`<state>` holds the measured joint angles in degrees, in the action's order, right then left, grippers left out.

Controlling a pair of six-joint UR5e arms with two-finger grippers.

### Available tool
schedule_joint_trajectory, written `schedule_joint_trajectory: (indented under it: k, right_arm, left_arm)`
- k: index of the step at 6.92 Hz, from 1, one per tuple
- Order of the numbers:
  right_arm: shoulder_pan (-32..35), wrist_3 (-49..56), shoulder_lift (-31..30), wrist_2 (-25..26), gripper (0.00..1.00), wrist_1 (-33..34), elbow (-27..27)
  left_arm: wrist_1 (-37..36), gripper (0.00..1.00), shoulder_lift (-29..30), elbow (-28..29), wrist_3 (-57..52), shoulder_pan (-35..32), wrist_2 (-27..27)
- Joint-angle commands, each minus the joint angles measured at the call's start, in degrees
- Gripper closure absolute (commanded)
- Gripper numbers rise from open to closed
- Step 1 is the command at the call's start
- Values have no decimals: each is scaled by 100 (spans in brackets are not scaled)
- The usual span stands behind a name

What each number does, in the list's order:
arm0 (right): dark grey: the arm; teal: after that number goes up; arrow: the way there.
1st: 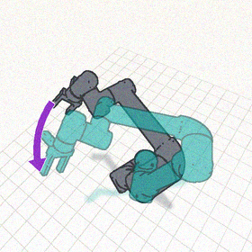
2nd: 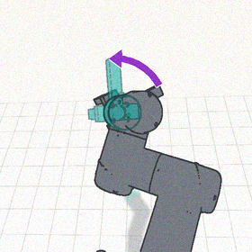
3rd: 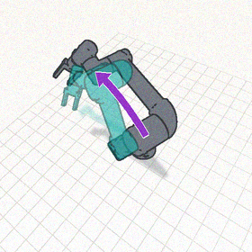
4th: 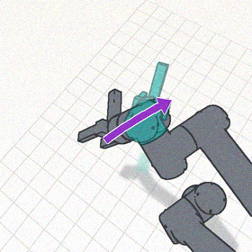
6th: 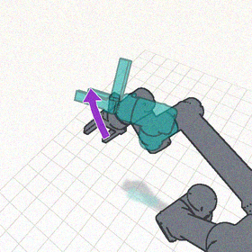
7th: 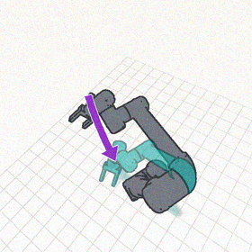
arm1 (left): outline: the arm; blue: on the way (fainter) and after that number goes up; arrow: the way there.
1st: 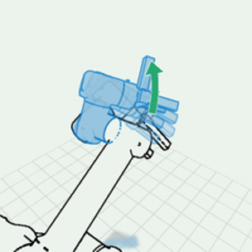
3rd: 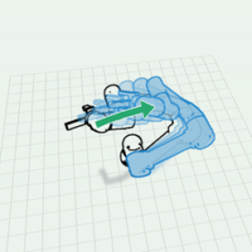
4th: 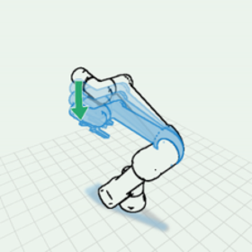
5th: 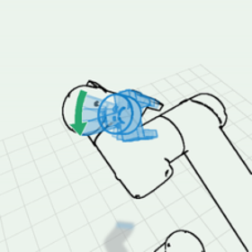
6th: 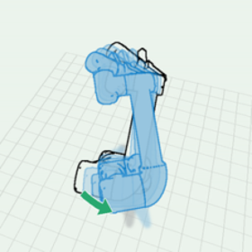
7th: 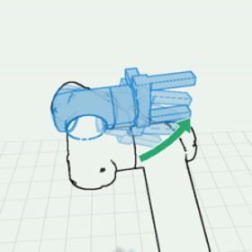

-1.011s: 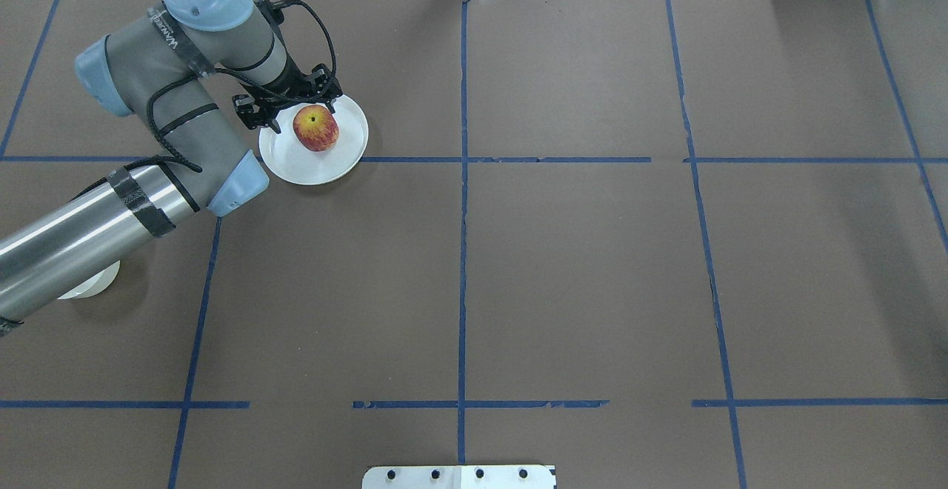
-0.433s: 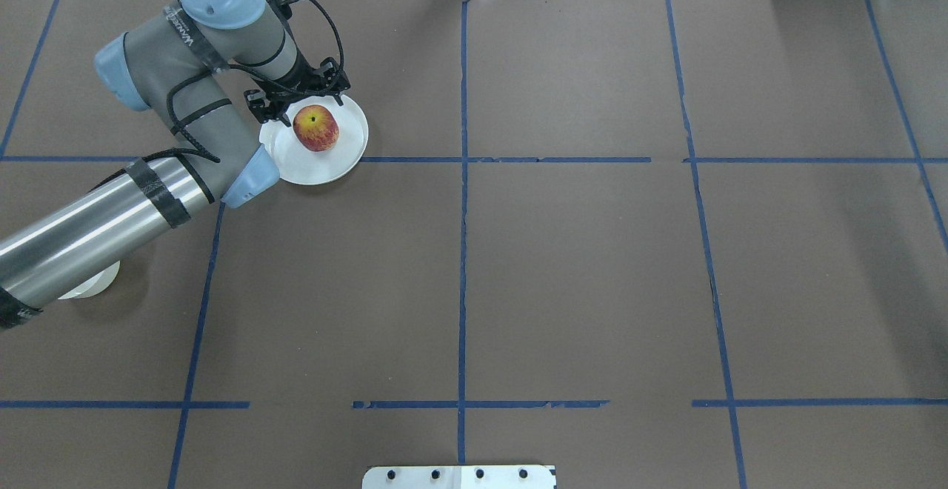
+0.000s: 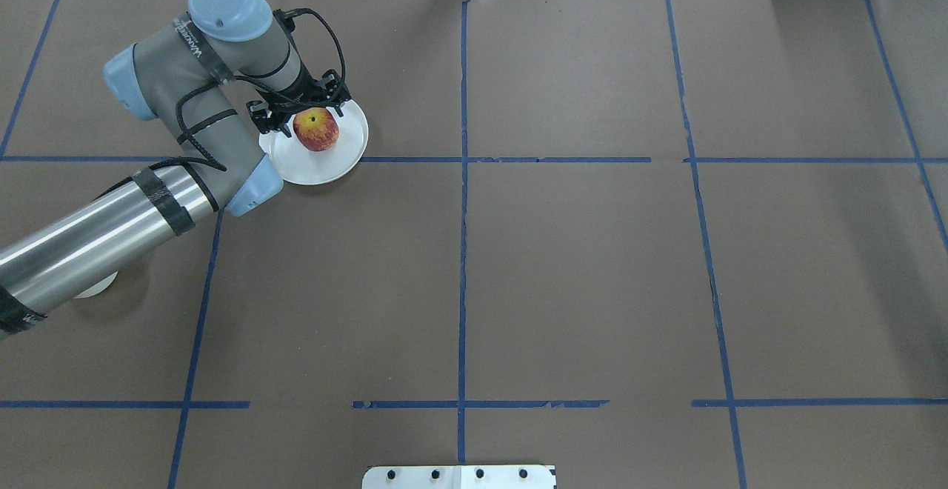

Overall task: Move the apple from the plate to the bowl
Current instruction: 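Lower the left gripper around the apple and close it, then lift the apple with the left gripper and carry it toward the white bowl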

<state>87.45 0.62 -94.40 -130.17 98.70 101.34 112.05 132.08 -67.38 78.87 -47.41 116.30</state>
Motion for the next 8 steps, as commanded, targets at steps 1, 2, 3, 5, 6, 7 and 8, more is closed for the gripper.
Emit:
schedule_joint_trajectory:
  k: [1, 2, 3, 5, 6, 7, 8]
  right_arm:
    - [0, 0, 0, 0, 0, 0, 8]
    - [0, 9, 0, 0, 0, 0, -1]
    - [0, 0, 0, 0, 0, 0, -1]
    - [0, 0, 0, 0, 0, 0, -1]
    - [0, 0, 0, 0, 0, 0, -1]
    - [0, 0, 0, 0, 0, 0, -1]
    - [0, 0, 0, 0, 0, -9, -1]
  left_arm:
    - [-7, 0, -7, 6, 14, 39, 6]
    - [-7, 2, -7, 6, 14, 65, 6]
    - [-7, 7, -7, 6, 14, 83, 6]
    - [-51, 99, -33, -20, -12, 74, 24]
    - [-95, 100, -68, -256, -21, -56, 41]
    - [-739, 100, -312, -1111, -73, -266, 68]
    - [-946, 100, -1002, -2276, -170, -295, 68]
